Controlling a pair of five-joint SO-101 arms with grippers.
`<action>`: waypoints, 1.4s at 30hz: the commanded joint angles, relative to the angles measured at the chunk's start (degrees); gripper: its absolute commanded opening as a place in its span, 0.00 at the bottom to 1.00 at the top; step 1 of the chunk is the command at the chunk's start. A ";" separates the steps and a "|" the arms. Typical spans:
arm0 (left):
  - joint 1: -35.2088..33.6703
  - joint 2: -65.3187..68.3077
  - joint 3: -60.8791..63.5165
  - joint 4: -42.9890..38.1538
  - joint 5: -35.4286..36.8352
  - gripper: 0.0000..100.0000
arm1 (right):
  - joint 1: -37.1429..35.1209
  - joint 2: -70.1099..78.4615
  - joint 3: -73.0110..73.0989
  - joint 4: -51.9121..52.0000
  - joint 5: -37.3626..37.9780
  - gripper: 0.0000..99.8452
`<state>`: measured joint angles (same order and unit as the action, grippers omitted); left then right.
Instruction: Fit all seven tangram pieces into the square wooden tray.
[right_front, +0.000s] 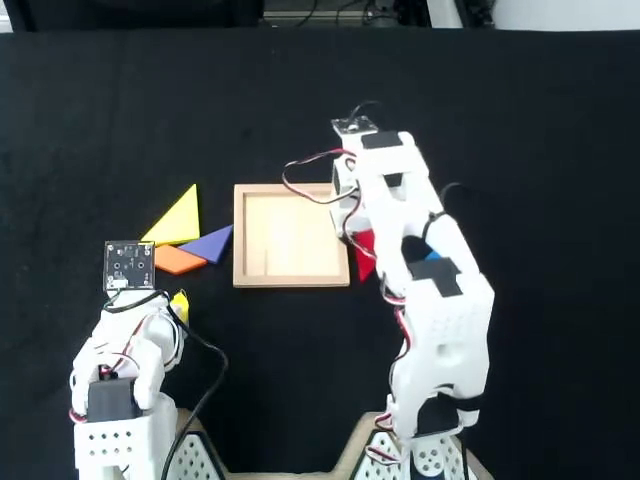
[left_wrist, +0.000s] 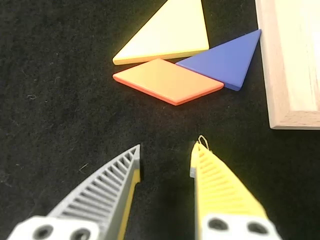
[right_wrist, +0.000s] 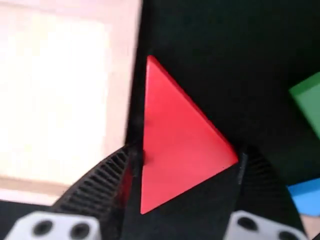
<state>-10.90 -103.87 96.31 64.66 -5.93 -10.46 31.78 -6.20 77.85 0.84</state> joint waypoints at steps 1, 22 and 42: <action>-0.57 -0.44 1.01 0.26 -0.62 0.17 | 2.64 1.45 -3.56 -0.53 3.16 0.31; -0.57 -0.44 1.01 0.35 -0.62 0.17 | 3.43 6.11 -6.90 3.96 7.56 0.13; -0.57 -0.44 1.01 0.35 -0.62 0.17 | 3.43 -4.53 -20.79 18.37 12.04 0.13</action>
<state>-10.90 -103.87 96.31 64.66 -5.93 -7.30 34.33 -20.88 92.97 8.40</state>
